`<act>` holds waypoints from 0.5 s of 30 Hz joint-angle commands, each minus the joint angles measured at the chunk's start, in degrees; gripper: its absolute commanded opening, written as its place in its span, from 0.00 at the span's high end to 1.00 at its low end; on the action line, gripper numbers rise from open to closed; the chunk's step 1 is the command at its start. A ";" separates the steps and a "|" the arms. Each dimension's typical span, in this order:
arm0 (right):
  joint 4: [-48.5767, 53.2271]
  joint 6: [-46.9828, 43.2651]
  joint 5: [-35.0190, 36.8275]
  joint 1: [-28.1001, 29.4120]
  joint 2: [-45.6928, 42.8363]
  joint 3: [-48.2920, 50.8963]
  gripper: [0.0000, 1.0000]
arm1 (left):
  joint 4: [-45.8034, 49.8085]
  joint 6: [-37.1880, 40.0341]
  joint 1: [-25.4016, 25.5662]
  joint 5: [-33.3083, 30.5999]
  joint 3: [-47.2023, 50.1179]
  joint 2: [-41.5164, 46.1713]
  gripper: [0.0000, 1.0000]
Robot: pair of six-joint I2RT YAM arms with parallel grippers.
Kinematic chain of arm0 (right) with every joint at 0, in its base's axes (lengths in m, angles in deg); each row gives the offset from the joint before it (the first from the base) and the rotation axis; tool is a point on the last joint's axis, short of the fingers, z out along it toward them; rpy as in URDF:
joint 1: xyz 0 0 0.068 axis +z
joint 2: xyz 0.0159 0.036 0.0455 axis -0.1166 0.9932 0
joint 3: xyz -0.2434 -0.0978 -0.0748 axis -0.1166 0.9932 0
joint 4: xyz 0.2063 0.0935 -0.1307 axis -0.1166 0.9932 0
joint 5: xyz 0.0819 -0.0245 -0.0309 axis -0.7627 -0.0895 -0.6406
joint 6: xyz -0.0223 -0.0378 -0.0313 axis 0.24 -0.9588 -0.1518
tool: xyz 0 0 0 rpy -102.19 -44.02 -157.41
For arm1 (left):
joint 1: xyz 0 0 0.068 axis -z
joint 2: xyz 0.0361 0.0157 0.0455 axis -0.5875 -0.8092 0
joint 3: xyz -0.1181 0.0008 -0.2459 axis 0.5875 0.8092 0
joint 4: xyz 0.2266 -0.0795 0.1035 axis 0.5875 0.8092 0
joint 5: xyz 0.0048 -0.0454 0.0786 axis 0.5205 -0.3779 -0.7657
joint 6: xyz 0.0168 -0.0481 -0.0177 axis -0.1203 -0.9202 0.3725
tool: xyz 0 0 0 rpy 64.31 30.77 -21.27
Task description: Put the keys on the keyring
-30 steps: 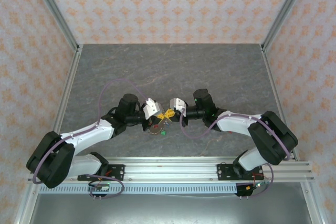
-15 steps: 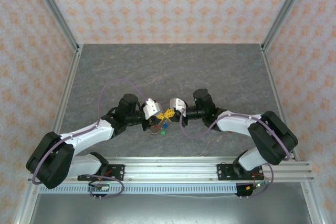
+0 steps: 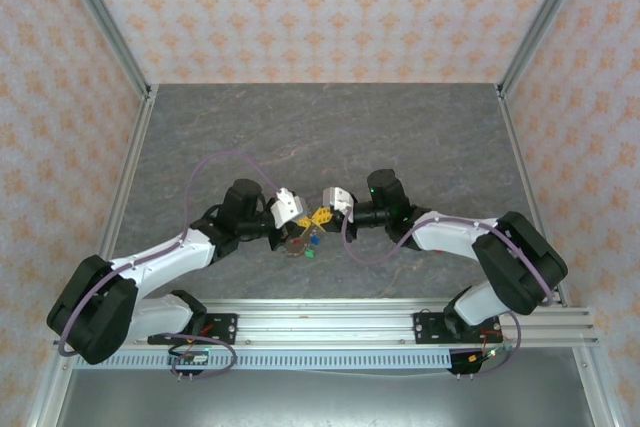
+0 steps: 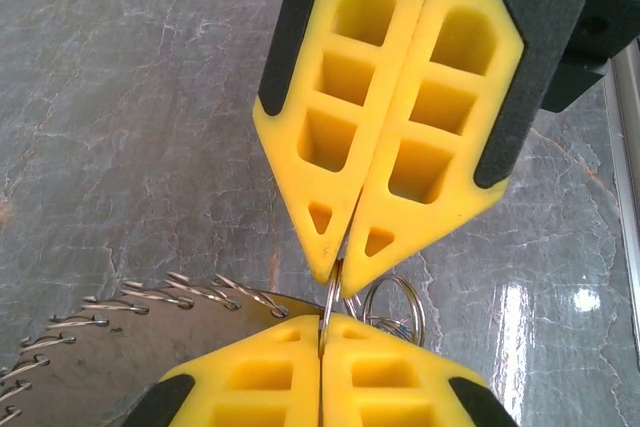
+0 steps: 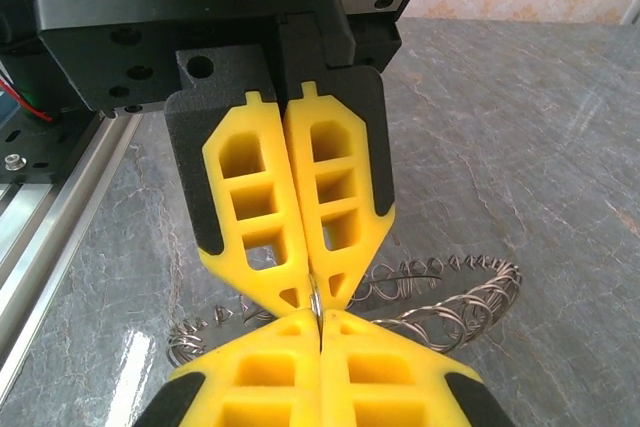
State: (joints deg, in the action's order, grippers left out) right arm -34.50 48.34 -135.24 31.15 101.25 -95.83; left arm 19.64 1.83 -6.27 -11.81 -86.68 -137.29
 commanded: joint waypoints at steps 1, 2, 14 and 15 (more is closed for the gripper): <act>-1.78 -0.04 -2.66 0.30 -1.84 -0.92 1.00 | 2.05 0.36 -1.06 -1.02 -1.03 0.71 0.89; -1.76 0.07 -2.75 0.30 -1.88 -0.91 1.00 | 2.41 0.53 -1.06 -0.81 -1.23 0.48 0.88; -2.46 0.93 -4.05 0.30 -1.50 -1.37 1.00 | 1.09 -0.21 -1.06 -0.08 -2.02 -0.27 0.82; -2.81 1.19 -4.20 0.30 -1.35 -1.36 1.00 | 1.10 -0.23 -1.02 0.22 -2.29 -0.43 0.82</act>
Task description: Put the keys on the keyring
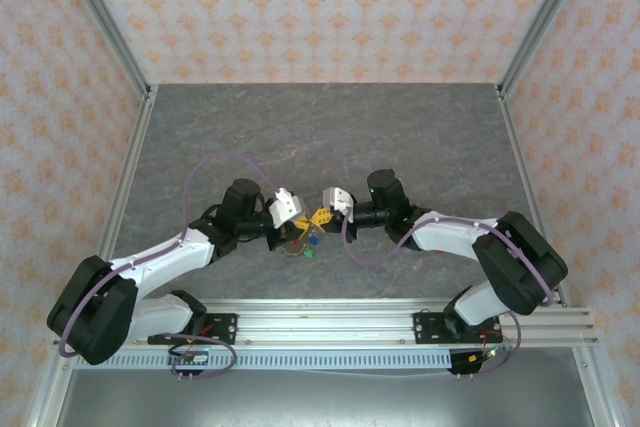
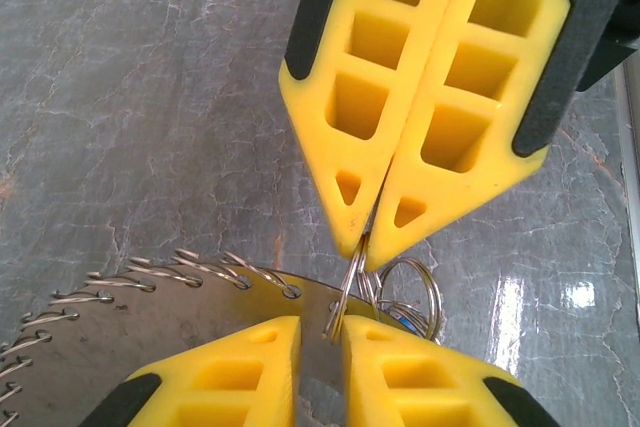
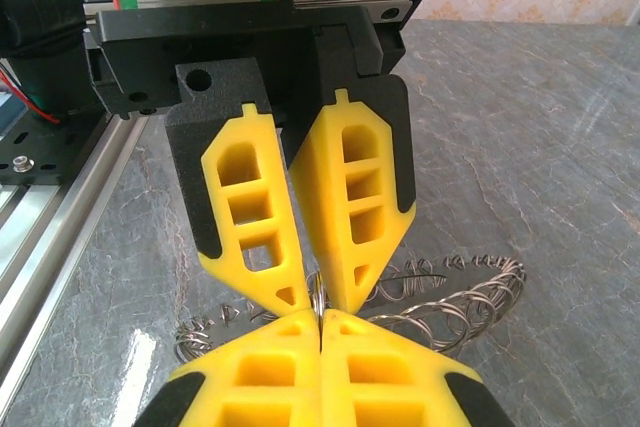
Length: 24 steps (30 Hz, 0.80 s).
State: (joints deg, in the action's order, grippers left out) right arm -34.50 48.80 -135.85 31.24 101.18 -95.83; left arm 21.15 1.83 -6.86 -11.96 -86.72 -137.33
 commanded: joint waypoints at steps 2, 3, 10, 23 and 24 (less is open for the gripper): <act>-3.14 1.02 -3.99 0.21 -1.03 -1.51 1.00 | -0.99 -0.56 -0.43 0.59 -2.42 -0.64 0.82; -3.15 1.11 -4.10 0.21 -0.94 -1.58 1.00 | -1.45 -0.82 -0.45 0.82 -2.43 -0.76 0.81; -3.63 1.44 -4.67 0.21 0.00 -1.80 1.00 | -1.73 -1.25 -0.47 3.57 -3.46 -1.97 0.86; -3.23 0.15 4.32 0.24 -3.13 1.46 0.87 | -1.50 -1.29 -0.45 0.54 -1.52 0.31 1.00; -3.21 0.15 4.93 0.21 -3.79 1.91 0.84 | -1.50 -1.25 -0.47 0.50 -1.38 0.68 1.00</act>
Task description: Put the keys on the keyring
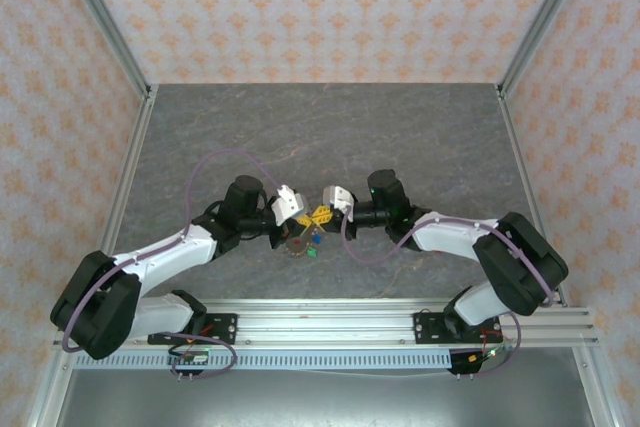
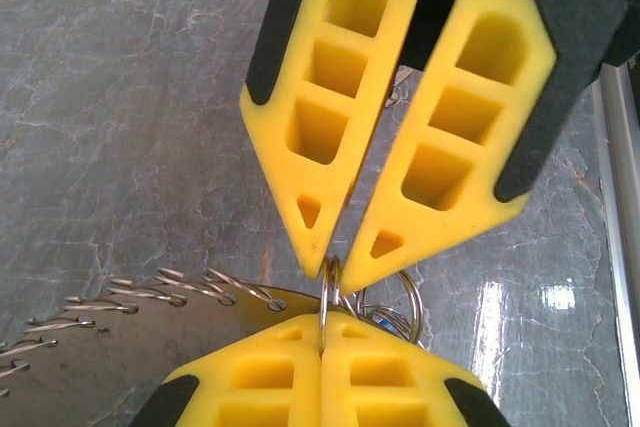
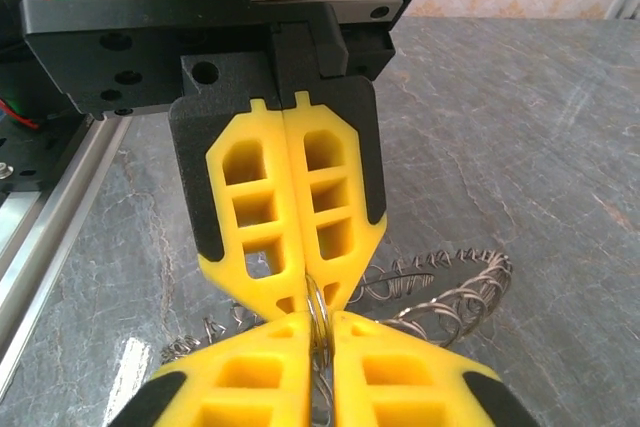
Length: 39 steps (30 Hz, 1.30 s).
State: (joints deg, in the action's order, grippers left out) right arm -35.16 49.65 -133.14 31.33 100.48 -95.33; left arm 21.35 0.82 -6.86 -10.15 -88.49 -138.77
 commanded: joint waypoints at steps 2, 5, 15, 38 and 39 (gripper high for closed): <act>-2.61 -0.62 4.06 0.12 -4.71 2.28 0.79 | -1.23 -0.28 -0.47 -1.65 0.53 2.82 1.00; -2.29 -1.06 6.28 0.12 -6.46 3.27 0.78 | -1.07 -0.44 -0.47 -1.75 1.00 3.83 1.00; -1.51 0.72 8.15 0.12 -11.15 4.77 0.78 | -0.55 -1.41 -0.38 -2.12 1.29 5.88 1.00; 9.08 38.64 62.24 -3.52 -21.17 5.67 0.86 | 2.14 -2.26 4.34 -15.22 4.58 15.72 1.00; 13.86 44.46 65.06 -5.36 -22.24 5.30 0.89 | 1.85 -2.88 4.28 -14.99 5.02 16.08 1.00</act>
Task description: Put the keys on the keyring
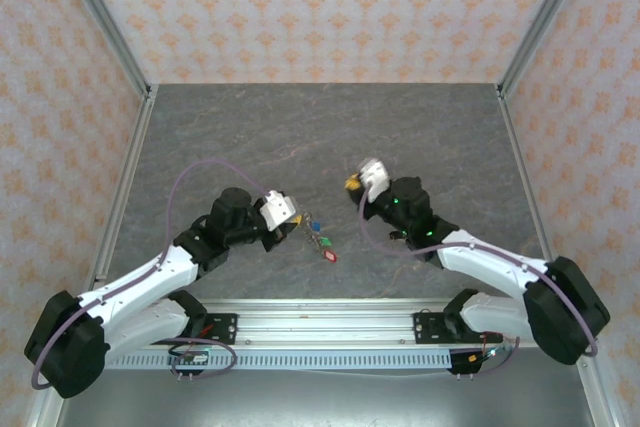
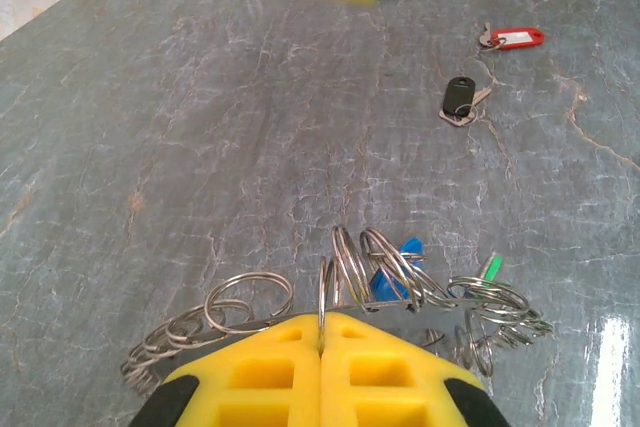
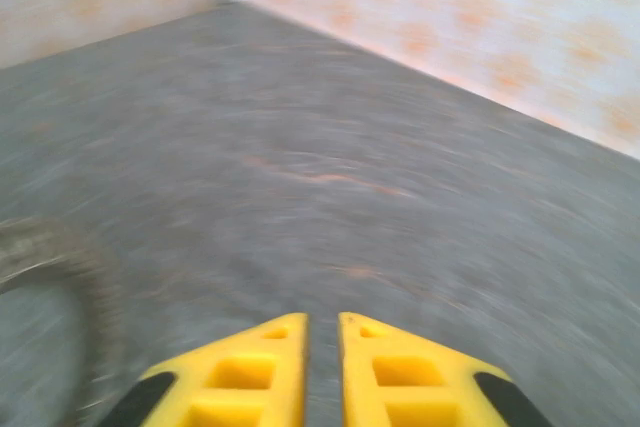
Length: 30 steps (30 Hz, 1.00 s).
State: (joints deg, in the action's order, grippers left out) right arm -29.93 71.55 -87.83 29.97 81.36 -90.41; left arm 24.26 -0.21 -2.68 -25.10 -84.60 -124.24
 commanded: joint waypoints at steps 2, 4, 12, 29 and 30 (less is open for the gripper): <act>18.83 33.31 17.69 -10.15 -5.11 -0.33 0.89 | -1.63 -2.52 0.17 1.24 2.19 2.19 1.00; 25.08 39.06 10.76 -15.44 -5.67 -0.49 0.86 | -1.87 -3.78 0.17 1.69 2.80 2.48 1.00; 32.07 39.22 -9.46 -18.74 0.53 -0.48 0.82 | -2.20 -7.69 0.25 6.60 3.05 1.00 1.00; 44.76 38.37 -2.68 -10.78 11.73 -6.16 0.81 | -4.05 -12.41 1.86 4.98 3.78 0.33 1.00; 45.22 38.39 -2.35 -10.74 12.08 -6.32 0.81 | -3.87 -12.37 1.86 4.86 3.80 0.45 1.00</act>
State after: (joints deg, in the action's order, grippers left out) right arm 11.40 109.06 -94.59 18.78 92.33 -95.18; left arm 22.46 -11.51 -1.28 -20.03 -81.30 -124.28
